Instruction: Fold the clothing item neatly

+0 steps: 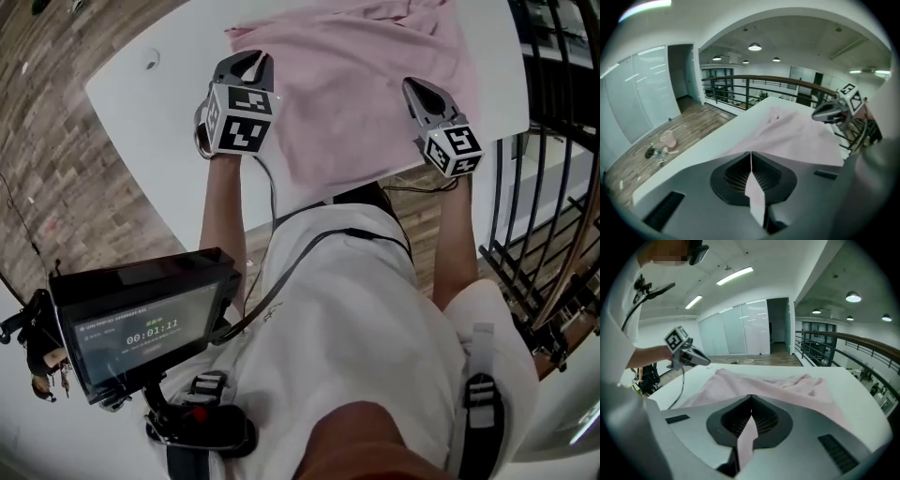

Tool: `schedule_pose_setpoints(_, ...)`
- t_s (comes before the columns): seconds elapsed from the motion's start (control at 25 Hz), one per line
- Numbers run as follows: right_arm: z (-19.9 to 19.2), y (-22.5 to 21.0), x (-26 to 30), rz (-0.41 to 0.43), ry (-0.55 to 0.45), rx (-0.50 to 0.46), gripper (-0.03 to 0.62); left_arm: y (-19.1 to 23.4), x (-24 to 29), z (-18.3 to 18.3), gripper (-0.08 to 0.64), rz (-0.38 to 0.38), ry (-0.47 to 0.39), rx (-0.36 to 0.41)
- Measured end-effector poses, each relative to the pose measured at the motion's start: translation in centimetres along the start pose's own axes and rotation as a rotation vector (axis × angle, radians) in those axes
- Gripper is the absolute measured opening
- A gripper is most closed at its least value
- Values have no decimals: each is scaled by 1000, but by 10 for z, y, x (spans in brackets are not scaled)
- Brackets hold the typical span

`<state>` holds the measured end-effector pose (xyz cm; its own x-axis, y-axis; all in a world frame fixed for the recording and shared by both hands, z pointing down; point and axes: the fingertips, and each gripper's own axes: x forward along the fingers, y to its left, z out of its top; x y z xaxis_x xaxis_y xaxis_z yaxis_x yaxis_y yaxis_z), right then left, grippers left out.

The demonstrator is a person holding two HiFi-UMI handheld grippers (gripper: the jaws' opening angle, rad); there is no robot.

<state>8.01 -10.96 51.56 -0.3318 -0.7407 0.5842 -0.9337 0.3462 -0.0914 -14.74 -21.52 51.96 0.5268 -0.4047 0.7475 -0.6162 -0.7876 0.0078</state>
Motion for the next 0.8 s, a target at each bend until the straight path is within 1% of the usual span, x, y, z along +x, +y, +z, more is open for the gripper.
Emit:
schedule_pose_setpoints(0.04, 1, -24, -2, -35, 6, -31, 3, -23, 8, 4, 3, -70, -5, 9)
schedule_pose_setpoints(0.12, -1, -77, -4, -89, 42, -142, 3, -83, 32, 12, 3, -207, -3, 33)
schedule_pose_setpoints(0.16, -3, -108, -5, -99, 64, -204, 3, -117, 48, 16, 3, -260, 5, 44)
schedule_pose_setpoints(0.2, -7, -139, -6, -97, 85, -258, 5, -152, 65, 21, 3, -298, 19, 55)
schedule_pose_setpoints(0.28, -10, -193, -5, -71, 117, -331, 15, -211, 98, 28, 3, -334, 58, 71)
schedule_pose_setpoints(0.36, -5, -225, 7, -47, 138, -375, 36, -240, 118, 27, 3, -336, 82, 62)
schedule_pose_setpoints(0.44, 1, -238, 28, -16, 165, -418, 61, -243, 124, 20, 3, -311, 87, 44)
schedule_pose_setpoints(0.52, 4, -237, 49, 38, 206, -476, 88, -233, 124, 8, 3, -265, 109, 54)
schedule_pose_setpoints(0.56, 4, -234, 57, 73, 231, -521, 108, -226, 123, 1, 3, -242, 126, 60)
schedule_pose_setpoints(0.6, 4, -230, 65, 111, 257, -575, 122, -220, 122, -7, 3, -226, 145, 59)
schedule_pose_setpoints(0.68, 4, -221, 77, 199, 303, -675, 146, -208, 117, -23, 5, -215, 179, 28)
schedule_pose_setpoints(0.72, 5, -216, 83, 249, 321, -710, 155, -203, 113, -30, 4, -215, 186, 5)
schedule_pose_setpoints(0.8, 7, -201, 93, 358, 360, -746, 156, -196, 103, -39, 5, -217, 185, -45)
